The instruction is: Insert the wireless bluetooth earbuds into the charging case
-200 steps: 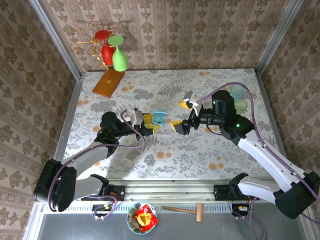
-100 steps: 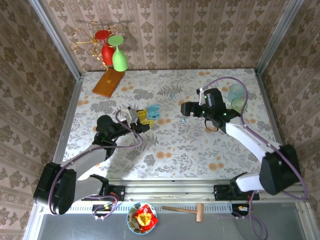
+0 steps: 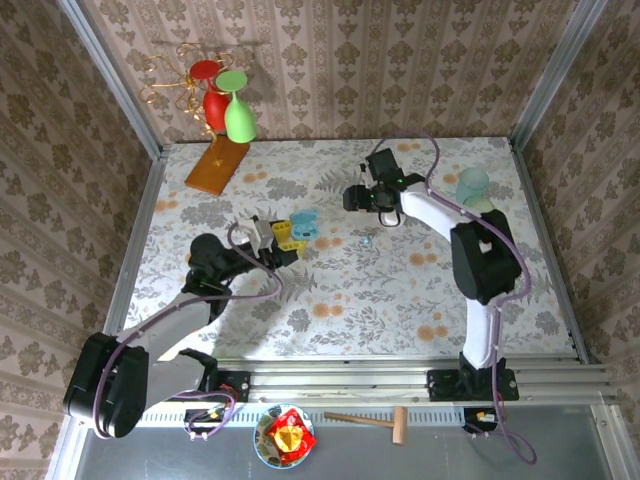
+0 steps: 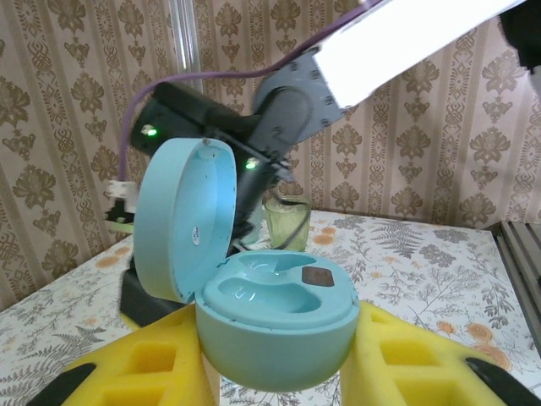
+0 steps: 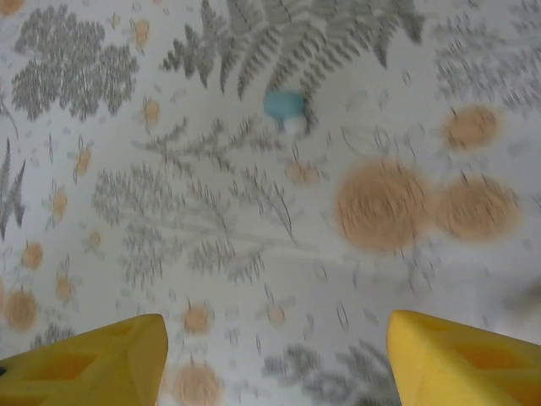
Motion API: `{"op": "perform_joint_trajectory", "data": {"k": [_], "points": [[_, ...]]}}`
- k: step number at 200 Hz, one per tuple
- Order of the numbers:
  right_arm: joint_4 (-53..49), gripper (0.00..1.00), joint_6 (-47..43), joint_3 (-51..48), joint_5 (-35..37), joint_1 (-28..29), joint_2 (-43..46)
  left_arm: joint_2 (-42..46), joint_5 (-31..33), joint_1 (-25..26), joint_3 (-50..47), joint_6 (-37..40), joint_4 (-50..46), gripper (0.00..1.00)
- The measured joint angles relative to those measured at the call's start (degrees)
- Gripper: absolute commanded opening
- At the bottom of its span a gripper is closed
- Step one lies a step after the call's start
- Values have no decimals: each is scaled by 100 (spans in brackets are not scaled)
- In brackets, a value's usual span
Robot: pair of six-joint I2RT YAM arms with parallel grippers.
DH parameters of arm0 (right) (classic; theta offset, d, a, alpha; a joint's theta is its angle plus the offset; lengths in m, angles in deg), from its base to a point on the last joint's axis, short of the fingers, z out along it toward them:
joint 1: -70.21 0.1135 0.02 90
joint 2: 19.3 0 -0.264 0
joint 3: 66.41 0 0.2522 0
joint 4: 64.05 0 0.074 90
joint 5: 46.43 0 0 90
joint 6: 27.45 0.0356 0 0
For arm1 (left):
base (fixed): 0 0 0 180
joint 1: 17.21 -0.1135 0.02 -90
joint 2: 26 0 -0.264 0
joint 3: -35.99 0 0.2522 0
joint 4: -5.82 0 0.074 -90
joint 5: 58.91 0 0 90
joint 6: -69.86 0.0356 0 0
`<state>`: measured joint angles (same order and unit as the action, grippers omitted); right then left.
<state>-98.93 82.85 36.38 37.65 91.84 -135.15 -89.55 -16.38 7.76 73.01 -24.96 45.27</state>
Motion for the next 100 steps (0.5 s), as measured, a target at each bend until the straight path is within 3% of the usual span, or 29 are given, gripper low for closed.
{"op": "perform_joint_trajectory", "data": {"k": [56, 100], "points": [[-610, 65, -63, 1989, -52, -17, -1611, 0, 22, 0, -50, 0, -2, 34], [-973, 61, -125, 2975, -55, -59, -2306, 0, 20, -7, -70, 2, -2, 34]]}}
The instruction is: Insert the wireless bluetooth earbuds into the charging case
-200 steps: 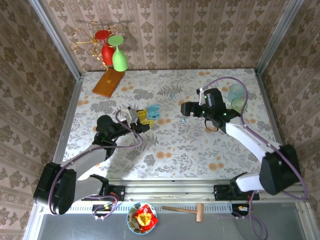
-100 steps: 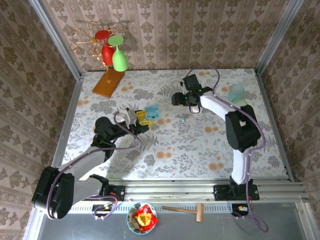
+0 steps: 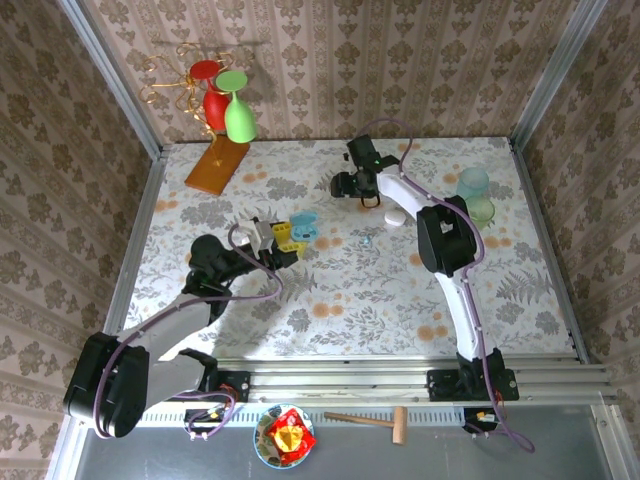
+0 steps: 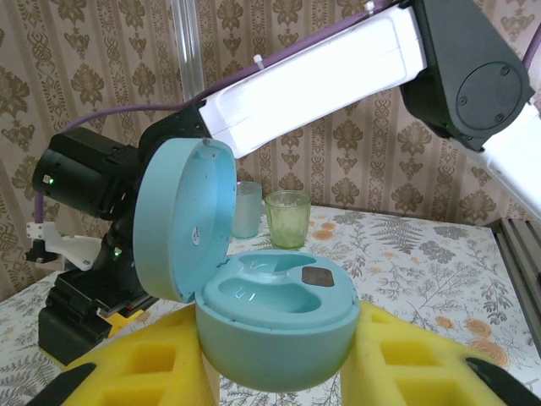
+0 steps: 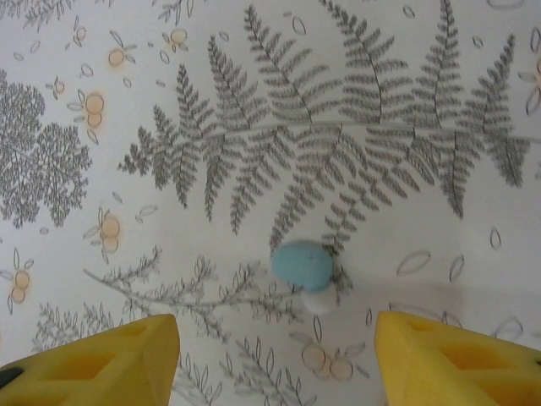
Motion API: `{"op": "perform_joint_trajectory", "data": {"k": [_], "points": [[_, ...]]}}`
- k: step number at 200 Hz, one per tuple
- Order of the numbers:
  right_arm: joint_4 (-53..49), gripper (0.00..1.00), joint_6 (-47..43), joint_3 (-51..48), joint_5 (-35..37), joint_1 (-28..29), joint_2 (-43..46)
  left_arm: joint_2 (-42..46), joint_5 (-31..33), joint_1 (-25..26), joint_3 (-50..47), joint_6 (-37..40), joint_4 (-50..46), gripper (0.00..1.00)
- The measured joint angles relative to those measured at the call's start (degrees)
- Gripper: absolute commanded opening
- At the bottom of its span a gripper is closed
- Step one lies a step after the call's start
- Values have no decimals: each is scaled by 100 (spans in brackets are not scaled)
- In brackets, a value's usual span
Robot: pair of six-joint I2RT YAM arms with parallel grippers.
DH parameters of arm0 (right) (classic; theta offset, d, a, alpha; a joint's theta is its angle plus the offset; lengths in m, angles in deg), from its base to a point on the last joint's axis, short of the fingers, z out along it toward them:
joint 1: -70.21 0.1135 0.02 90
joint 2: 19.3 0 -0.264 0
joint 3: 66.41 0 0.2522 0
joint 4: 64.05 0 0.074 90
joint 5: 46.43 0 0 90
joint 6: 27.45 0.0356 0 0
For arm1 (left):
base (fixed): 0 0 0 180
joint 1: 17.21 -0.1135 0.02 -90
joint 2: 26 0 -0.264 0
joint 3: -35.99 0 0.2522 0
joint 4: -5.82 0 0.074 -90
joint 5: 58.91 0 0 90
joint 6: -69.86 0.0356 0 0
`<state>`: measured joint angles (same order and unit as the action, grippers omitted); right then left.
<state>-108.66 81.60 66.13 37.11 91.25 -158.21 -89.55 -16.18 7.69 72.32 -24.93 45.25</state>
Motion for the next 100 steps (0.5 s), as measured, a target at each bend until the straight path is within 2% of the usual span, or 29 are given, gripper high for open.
{"op": "perform_joint_trajectory", "data": {"k": [72, 100], "points": [[-420, 59, -90, 1598, -302, -76, -1040, -2, 0, -26, -17, -17, 2, 34], [-592, 57, -162, 1729, -446, -81, -1191, 9, -2, -26, -50, -17, 0, 34]]}}
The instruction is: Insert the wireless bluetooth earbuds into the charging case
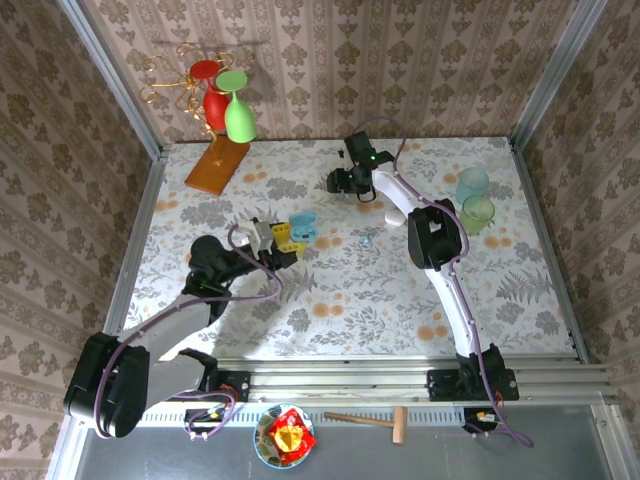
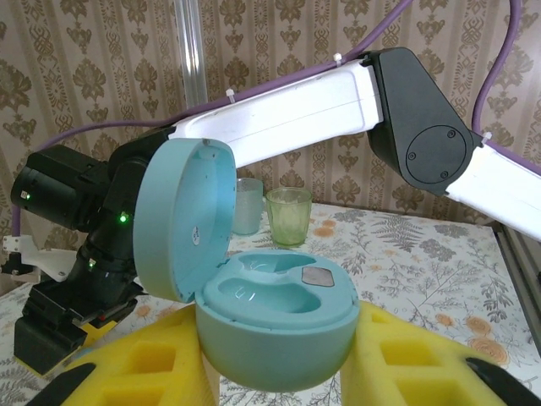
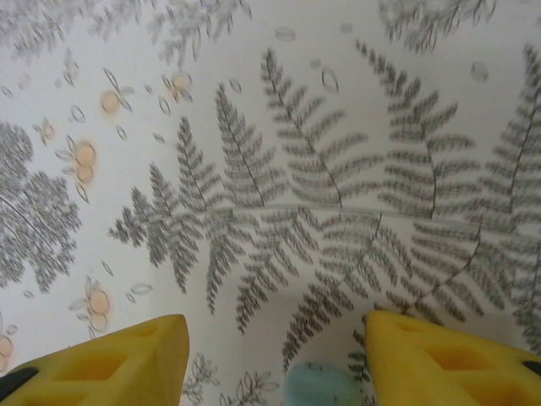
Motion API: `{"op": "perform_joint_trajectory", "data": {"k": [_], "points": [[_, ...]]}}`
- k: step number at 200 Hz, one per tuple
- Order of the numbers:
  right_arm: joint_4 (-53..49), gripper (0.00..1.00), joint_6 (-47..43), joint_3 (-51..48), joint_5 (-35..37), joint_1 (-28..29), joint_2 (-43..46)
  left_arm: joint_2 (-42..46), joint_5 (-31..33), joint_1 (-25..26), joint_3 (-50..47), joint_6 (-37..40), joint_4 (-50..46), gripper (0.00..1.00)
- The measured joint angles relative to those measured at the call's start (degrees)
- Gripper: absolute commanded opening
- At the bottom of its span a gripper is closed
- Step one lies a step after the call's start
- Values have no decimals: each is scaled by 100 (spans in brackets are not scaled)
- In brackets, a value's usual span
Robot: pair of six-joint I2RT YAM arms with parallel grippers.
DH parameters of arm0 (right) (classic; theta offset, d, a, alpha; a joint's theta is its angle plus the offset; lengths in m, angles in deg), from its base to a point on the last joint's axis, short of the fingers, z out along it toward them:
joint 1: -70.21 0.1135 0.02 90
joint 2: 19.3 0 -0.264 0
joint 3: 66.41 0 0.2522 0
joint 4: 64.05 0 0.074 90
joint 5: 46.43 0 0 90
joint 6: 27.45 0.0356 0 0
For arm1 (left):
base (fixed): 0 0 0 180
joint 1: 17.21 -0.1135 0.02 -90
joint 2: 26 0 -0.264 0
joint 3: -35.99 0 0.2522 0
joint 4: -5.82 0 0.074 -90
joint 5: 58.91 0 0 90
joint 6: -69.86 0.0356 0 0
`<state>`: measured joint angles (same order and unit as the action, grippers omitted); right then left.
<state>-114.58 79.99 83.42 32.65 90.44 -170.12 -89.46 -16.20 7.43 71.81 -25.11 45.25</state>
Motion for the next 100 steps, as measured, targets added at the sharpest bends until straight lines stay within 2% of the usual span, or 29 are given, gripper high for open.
{"op": "perform_joint_trajectory", "data": {"k": [30, 40, 100], "points": [[-76, 52, -155, -31, -66, -4, 13, 31, 0, 0, -35, -2, 2, 34], [-42, 47, -208, -149, -105, -13, 68, 33, 0, 0, -37, -2, 2, 34], [173, 31, -341, -671, -136, -44, 323, 33, 0, 0, -37, -2, 4, 34]]}}
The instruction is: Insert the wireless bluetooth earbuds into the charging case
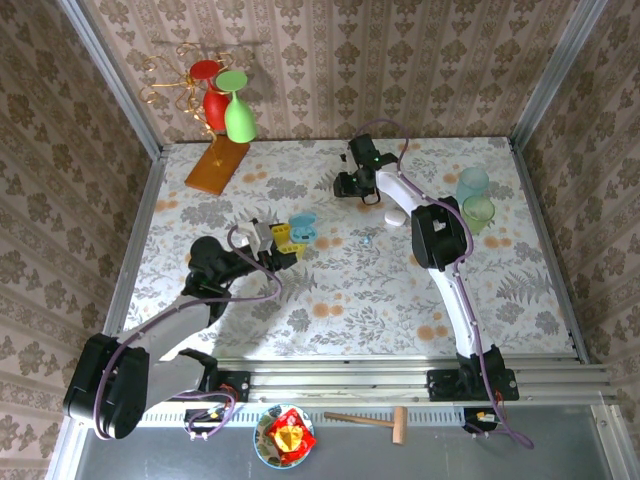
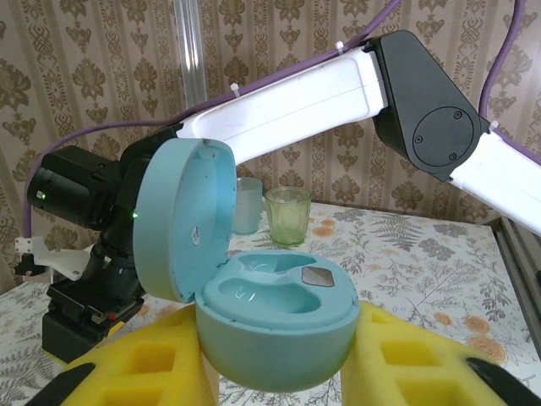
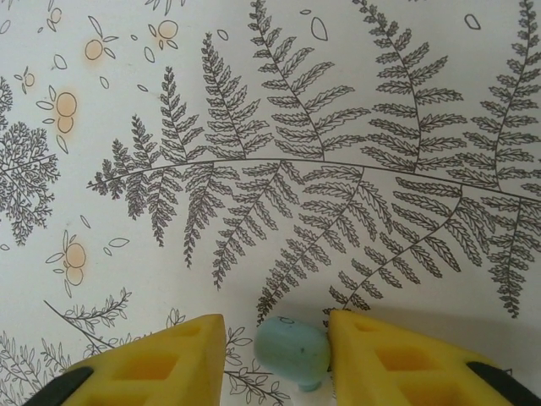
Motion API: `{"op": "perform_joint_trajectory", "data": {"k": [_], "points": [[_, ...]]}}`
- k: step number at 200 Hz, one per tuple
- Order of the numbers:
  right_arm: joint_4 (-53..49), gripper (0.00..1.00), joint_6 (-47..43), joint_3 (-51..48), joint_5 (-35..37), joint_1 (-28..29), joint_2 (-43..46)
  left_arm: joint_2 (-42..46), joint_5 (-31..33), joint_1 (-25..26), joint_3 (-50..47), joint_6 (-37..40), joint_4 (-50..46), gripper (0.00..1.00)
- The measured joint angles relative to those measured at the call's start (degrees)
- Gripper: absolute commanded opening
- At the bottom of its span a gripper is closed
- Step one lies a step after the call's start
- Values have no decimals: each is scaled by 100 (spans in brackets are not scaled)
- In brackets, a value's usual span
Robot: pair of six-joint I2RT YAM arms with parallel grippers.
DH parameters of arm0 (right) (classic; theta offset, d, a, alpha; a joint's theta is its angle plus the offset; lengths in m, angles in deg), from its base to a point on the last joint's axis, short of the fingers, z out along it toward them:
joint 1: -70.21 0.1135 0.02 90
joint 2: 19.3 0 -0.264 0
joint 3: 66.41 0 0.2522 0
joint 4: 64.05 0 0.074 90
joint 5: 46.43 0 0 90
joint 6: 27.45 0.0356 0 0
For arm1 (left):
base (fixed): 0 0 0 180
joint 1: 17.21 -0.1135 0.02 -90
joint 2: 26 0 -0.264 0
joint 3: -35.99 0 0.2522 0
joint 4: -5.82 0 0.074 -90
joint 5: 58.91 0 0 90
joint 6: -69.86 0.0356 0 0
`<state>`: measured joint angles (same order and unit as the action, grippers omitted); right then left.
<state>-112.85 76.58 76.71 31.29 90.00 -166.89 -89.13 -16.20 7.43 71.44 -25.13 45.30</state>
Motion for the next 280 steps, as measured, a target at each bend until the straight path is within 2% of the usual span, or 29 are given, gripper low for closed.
{"op": "perform_joint_trajectory", "data": {"k": [42, 91, 123, 160, 217, 250, 280], "points": [[11, 24, -17, -22, 22, -15, 2, 0, 0, 0, 0, -2, 0, 34], [35, 24, -15, -85, 28, -15, 44, 0, 0, 0, 0, -2, 0, 34], [116, 24, 9, -610, 26, -7, 363, 0, 0, 0, 0, -2, 0, 34], [428, 25, 114, -1871, 31, -4, 1110, 0, 0, 0, 0, -2, 0, 34], [1252, 25, 291, -4583, 225, -61, 2874, 0, 0, 0, 0, -2, 0, 34], [1676, 25, 529, -6161, 243, -385, 4122, -13, -17, 0, 0, -70, 72, 34], [1814, 27, 619, -7156, 358, -623, 4988, -24, -44, 0, 0, -146, 131, 34]]}}
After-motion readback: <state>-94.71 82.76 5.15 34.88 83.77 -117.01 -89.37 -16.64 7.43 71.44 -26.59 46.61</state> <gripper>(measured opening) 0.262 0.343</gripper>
